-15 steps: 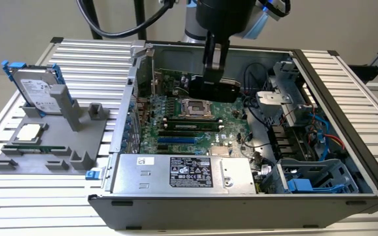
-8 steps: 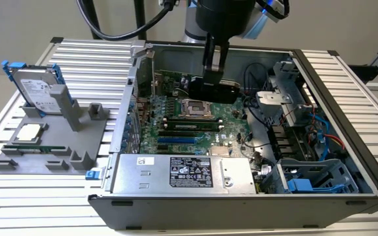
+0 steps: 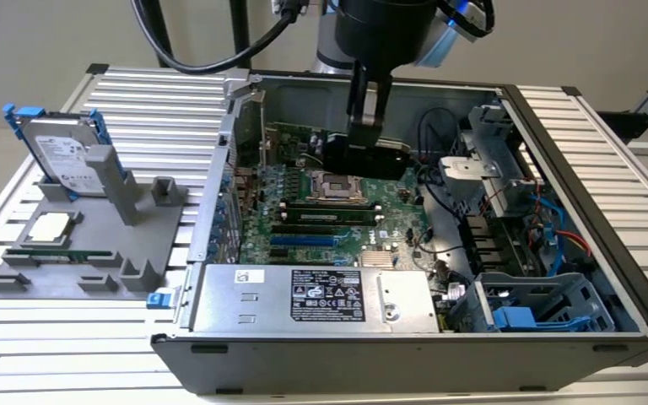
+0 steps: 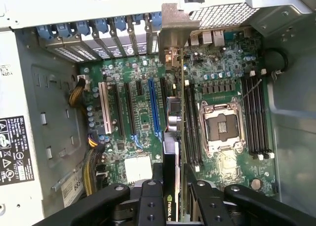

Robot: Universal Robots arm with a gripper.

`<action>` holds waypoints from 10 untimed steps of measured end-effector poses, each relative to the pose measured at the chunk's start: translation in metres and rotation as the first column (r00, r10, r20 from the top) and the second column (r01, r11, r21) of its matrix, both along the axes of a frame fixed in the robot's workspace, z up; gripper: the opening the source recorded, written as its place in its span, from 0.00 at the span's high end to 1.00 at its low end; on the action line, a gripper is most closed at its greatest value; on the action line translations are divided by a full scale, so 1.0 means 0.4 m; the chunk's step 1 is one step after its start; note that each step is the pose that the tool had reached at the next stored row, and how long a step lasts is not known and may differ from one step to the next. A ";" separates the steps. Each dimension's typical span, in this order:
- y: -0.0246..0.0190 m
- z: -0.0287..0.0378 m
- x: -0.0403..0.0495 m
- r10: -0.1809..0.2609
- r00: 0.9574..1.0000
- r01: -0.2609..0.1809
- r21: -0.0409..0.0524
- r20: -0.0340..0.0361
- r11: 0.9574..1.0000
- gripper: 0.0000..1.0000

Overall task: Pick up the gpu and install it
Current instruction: 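Insert the gpu into the slot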

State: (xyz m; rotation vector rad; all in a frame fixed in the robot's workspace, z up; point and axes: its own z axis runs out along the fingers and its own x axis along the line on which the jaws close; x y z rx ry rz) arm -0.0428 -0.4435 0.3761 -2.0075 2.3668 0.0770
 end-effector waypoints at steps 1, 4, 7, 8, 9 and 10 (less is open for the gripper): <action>0.000 0.000 0.000 0.000 1.000 0.000 0.000 0.000 1.000 1.00; 0.000 -0.002 0.000 0.000 1.000 0.000 0.000 0.000 1.000 1.00; 0.000 -0.005 0.000 0.000 1.000 0.000 0.000 0.000 1.000 1.00; 0.000 -0.006 0.000 0.000 1.000 0.000 0.000 0.000 1.000 1.00; 0.000 -0.008 0.000 0.000 1.000 0.000 0.000 0.000 1.000 1.00; 0.000 -0.009 0.000 0.000 1.000 0.000 0.000 0.000 1.000 1.00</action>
